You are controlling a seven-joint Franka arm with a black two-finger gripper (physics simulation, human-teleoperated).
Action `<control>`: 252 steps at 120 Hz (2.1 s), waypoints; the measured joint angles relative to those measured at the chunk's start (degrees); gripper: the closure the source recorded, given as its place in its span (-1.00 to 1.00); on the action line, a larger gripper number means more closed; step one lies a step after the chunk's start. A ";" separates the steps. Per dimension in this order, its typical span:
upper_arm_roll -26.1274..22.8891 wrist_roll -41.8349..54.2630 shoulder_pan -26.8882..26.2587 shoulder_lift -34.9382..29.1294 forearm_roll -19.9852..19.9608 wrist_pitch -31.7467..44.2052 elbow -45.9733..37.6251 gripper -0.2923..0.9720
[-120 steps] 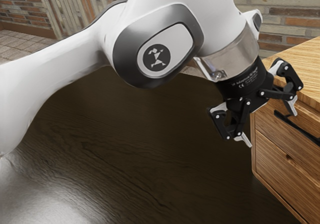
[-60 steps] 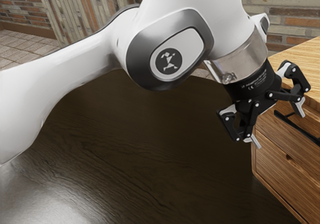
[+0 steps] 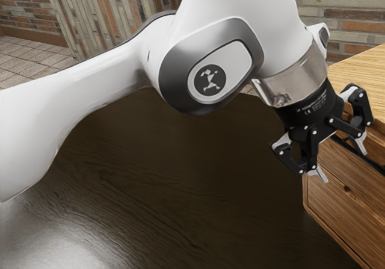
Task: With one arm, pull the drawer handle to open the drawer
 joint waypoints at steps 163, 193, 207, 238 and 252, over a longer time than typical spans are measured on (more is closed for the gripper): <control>0.24 -1.92 1.09 -12.16 -0.67 0.07 -12.75 0.71; 0.38 -2.02 1.68 -16.91 -1.77 0.99 -17.66 0.71; 0.42 -2.05 1.90 -18.77 -2.20 1.29 -19.73 0.71; 0.69 -2.06 2.16 -22.81 -3.15 1.70 -23.84 0.71; 1.00 -2.05 2.03 -24.20 -3.54 1.90 -25.27 0.71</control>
